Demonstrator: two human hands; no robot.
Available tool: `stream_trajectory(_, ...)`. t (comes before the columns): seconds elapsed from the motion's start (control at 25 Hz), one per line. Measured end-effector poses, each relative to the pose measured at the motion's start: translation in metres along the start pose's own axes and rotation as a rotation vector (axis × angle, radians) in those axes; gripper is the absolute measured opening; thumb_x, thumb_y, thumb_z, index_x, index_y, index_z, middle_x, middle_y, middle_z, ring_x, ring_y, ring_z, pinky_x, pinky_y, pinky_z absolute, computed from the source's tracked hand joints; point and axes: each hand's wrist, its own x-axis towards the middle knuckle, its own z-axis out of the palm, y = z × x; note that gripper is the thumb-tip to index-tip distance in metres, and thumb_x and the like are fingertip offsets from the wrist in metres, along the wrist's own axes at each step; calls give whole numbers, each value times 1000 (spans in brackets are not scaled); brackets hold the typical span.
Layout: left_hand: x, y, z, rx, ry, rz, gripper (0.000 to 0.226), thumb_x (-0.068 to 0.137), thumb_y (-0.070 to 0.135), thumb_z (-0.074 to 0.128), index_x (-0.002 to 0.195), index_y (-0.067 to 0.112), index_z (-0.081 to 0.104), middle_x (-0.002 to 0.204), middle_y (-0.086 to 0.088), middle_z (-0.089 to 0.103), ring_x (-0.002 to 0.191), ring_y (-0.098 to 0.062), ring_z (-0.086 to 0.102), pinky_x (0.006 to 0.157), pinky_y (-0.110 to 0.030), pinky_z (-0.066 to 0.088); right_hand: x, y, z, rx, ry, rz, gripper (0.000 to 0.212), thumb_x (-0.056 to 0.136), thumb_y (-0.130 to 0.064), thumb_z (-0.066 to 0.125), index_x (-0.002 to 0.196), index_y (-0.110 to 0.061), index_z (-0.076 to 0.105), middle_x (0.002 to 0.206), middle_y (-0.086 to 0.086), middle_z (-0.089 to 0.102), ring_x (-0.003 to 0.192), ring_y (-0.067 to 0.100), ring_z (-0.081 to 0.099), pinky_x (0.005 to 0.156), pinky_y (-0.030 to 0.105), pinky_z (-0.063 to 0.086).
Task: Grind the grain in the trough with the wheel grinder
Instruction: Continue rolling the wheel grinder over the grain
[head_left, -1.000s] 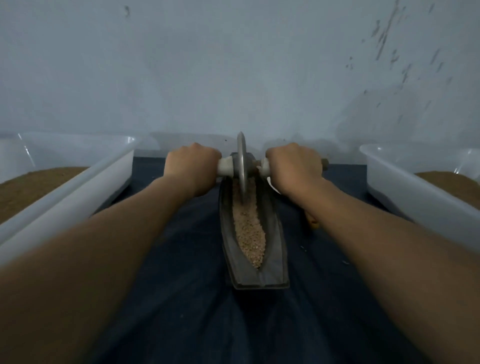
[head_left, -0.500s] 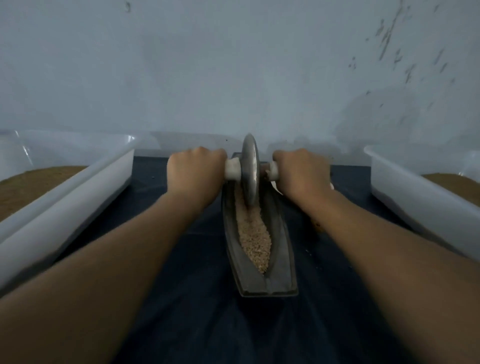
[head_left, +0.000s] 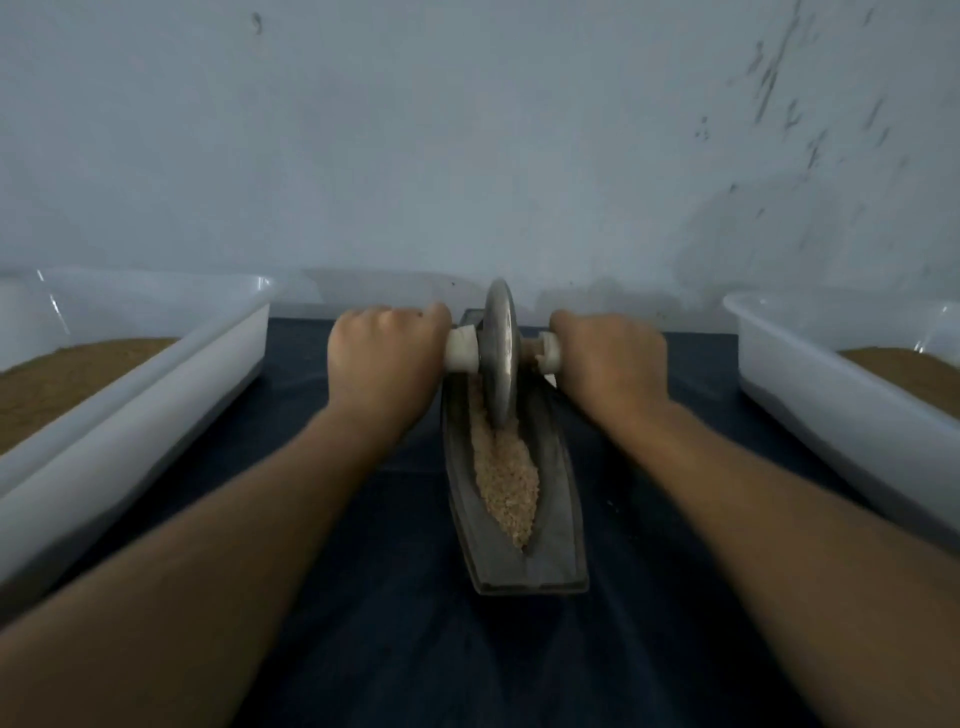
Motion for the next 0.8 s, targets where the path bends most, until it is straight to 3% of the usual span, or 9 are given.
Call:
stream_trajectory(0.08,0,-4,3,-30,40,-24,5,87,20,58,87,25,55,78,-2,63,67,-26,59,55,-32,32,-2,2,2,-18,26,-30,14,90,-28,64,102,-22,61,93,6,67,84,31,64,59,32,40)
stream_trajectory(0.2,3,-27,-8,-283,-411,136,10,78,30,67,80,31,57,76,8,61,69,-17,61,58,-29,40,-9,18,-19,9,-240,-247,14,78,-29,73,85,-29,61,77,-4,63,67,17,62,51,27,39)
stream_trajectory(0.32,14,-38,-17,-442,-817,207,17,70,25,75,66,25,59,53,5,62,46,-8,59,42,-19,39,7,24,-36,88,-604,-282,19,69,-32,78,75,-29,60,66,-8,64,57,9,61,47,23,37)
stream_trajectory(0.4,22,-30,-11,-380,-734,136,12,74,28,74,73,20,64,54,4,61,48,-11,60,44,-20,40,19,18,-25,90,-554,-207,18,74,-29,76,75,-25,59,73,-5,66,64,14,63,52,26,39)
stream_trajectory(0.52,14,-7,6,-52,-99,-5,10,85,30,66,89,23,60,75,-1,61,68,-25,62,55,-31,34,12,8,9,25,-10,-37,7,86,-22,63,89,-22,58,86,3,65,80,29,64,56,32,35)
stream_trajectory(0.6,9,-3,8,9,76,-28,7,86,25,64,87,23,57,76,-3,63,68,-28,62,54,-32,30,5,5,14,-16,109,-38,10,88,-22,61,98,-22,60,86,4,65,80,32,63,55,32,32)
stream_trajectory(0.64,6,-7,8,-46,23,-34,6,85,25,63,88,25,57,78,-3,62,69,-28,61,55,-32,31,2,8,11,3,89,-72,11,88,-24,63,98,-23,61,83,3,63,77,30,60,54,30,31)
stream_trajectory(0.72,2,-19,2,-219,-242,32,8,82,29,64,86,30,58,79,4,60,68,-20,57,57,-31,37,-3,16,-7,29,-63,-194,11,83,-29,70,91,-27,61,77,-3,57,69,21,56,52,27,33)
stream_trajectory(0.8,2,-33,-10,-348,-559,130,15,74,32,72,77,32,57,72,12,58,61,-8,54,54,-27,38,-5,22,-28,39,-358,-257,16,75,-30,74,78,-27,59,70,-8,59,61,13,58,47,24,34)
